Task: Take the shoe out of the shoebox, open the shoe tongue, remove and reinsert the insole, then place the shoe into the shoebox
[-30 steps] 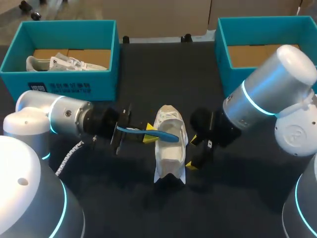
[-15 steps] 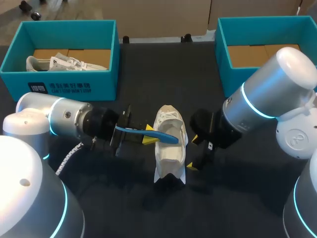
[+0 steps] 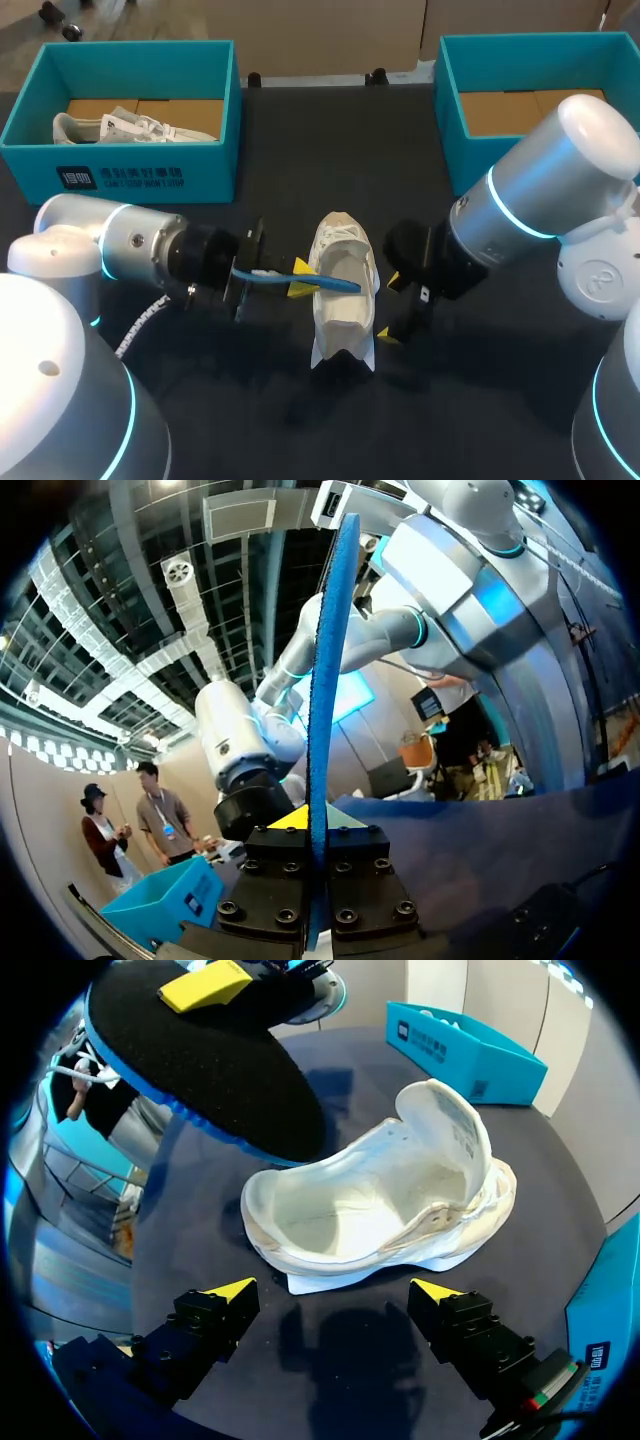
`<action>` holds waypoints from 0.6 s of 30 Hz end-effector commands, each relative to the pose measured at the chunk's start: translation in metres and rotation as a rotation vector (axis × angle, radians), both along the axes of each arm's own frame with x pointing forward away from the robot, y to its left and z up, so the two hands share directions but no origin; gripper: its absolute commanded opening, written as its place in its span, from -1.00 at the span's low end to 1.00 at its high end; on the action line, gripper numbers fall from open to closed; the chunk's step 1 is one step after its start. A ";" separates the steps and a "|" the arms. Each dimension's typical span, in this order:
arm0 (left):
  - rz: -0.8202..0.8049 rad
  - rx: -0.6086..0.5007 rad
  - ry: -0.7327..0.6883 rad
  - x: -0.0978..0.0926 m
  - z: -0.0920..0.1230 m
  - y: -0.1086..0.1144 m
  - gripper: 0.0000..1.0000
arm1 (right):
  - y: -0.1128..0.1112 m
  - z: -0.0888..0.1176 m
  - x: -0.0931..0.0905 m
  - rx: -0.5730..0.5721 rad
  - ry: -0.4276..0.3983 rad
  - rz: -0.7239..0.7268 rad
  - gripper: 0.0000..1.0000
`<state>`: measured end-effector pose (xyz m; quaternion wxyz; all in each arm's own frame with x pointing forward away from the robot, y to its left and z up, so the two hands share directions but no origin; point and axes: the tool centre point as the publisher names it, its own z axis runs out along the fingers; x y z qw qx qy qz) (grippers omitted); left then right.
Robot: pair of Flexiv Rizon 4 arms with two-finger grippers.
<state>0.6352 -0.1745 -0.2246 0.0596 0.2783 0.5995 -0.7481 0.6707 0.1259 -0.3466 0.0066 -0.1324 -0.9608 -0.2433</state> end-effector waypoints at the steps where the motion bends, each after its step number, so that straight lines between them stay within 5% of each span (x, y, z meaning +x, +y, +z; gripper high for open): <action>1: 0.001 -0.024 -0.003 -0.001 -0.011 -0.004 -1.00 | 0.000 -0.001 -0.001 0.000 -0.002 -0.001 1.00; 18: 0.012 -0.020 -0.054 0.000 -0.027 -0.006 -1.00 | 0.000 0.002 0.004 -0.051 0.002 0.011 1.00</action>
